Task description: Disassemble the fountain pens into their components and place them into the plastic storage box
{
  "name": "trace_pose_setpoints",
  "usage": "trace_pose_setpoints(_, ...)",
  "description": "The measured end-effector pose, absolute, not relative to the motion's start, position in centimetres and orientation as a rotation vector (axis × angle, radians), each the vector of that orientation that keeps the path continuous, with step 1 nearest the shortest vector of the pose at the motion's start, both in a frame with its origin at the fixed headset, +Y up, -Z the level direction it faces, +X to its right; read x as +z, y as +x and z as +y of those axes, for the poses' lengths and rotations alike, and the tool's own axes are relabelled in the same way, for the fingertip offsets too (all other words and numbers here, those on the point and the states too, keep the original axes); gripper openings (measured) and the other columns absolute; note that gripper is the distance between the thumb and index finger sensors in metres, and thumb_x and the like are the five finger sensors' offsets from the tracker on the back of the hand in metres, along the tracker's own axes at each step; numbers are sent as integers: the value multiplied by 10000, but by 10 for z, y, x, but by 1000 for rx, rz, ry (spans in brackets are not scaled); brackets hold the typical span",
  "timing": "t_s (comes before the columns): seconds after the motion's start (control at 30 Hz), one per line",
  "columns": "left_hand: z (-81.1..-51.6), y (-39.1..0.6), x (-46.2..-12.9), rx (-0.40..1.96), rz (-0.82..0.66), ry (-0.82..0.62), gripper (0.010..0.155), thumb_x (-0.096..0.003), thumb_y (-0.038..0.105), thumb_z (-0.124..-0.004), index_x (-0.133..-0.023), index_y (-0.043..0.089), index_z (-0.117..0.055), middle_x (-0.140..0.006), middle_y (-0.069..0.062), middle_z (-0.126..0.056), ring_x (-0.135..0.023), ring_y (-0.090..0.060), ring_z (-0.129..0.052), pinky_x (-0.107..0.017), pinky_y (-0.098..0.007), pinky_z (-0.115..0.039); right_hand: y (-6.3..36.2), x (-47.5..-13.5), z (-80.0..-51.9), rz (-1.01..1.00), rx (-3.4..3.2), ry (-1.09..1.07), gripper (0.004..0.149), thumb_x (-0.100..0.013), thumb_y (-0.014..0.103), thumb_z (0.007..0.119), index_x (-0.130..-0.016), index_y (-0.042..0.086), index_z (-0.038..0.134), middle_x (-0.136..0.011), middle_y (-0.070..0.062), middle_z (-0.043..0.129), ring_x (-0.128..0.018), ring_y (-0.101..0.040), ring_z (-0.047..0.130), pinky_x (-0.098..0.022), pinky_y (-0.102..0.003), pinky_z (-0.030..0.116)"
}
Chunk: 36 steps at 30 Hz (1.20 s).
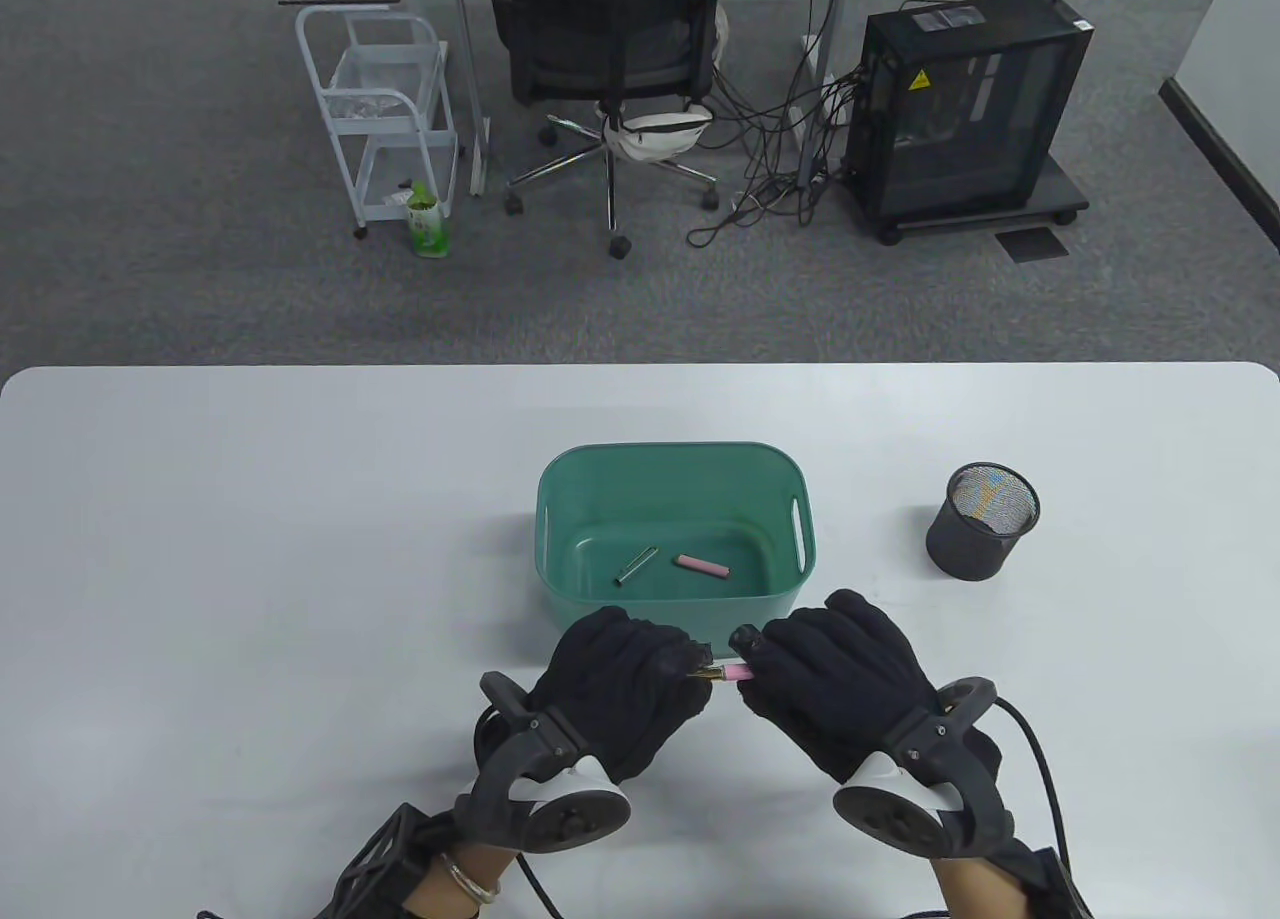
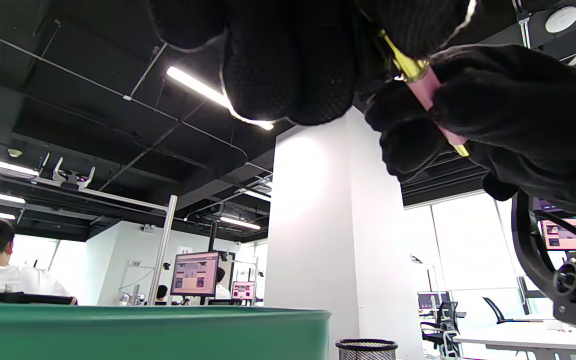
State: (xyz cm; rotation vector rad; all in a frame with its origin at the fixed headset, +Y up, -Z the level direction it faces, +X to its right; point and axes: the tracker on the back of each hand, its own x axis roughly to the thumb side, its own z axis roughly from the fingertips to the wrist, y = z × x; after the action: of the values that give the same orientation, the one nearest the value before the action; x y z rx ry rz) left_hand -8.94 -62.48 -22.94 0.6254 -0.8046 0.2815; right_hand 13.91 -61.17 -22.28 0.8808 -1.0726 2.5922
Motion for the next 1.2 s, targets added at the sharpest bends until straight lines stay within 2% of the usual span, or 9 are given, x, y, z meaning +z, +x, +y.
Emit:
trace_pose_setpoints(0.27, -625, -94, -233, 346, -834, 602, 426, -682, 400, -584, -887, 109, -818, -771, -26, -948, -672, -201, -938, -712, -478, -681, 135, -222, -616, -1095, 2547, 896, 428, -538, 487, 707, -899, 304, 845, -818, 95, 880, -778, -125, 865, -755, -449, 623)
trace_pose_setpoints(0.43, -626, -96, -235, 374, -848, 590, 432, -689, 388, -546, -878, 97, -803, -744, -15, -925, -649, -189, -921, -706, -478, -677, 131, -222, -619, -1075, 2535, 912, 432, -555, 460, 660, -923, 287, 805, -792, 83, 853, -670, -112, 863, -646, -385, 692)
trace_pose_setpoints(0.7, -626, -96, -235, 422, -865, 567, 436, -695, 378, -517, -858, 82, -792, -713, -25, -899, -619, -195, -893, -700, -482, -666, 129, -222, -621, -1063, 2517, 925, 435, -566, 440, 620, -939, 275, 775, -806, 74, 821, -695, -113, 833, -681, -399, 659)
trace_pose_setpoints(0.8, -627, -98, -238, 488, -872, 537, 458, -695, 380, -488, -793, 88, -827, -641, -13, -913, -556, -186, -904, -670, -473, -691, 127, -220, -622, -1083, 2516, 933, 429, -566, 433, 628, -944, 277, 756, -816, 76, 806, -713, -116, 816, -698, -404, 640)
trace_pose_setpoints(0.9, -628, -98, -241, 515, -860, 495, 463, -698, 390, -494, -790, 98, -841, -636, -7, -928, -553, -182, -917, -663, -477, -696, 128, -220, -621, -1098, 2530, 927, 424, -562, 440, 646, -943, 286, 755, -819, 77, 808, -718, -111, 819, -702, -400, 641)
trace_pose_setpoints(1.07, -627, -98, -240, 465, -821, 506, 480, -696, 409, -497, -800, 125, -869, -647, -6, -965, -571, -201, -949, -662, -487, -704, 130, -221, -621, -1093, 2553, 924, 423, -558, 459, 662, -937, 303, 766, -819, 85, 821, -722, -107, 831, -704, -402, 648)
trace_pose_setpoints(1.2, -627, -101, -241, 465, -801, 506, 528, -692, 478, -532, -891, 115, -860, -779, -62, -972, -695, -266, -938, -698, -512, -673, 131, -221, -620, -1101, 2569, 920, 424, -559, 466, 660, -939, 310, 767, -823, 90, 824, -726, -110, 834, -715, -411, 643)
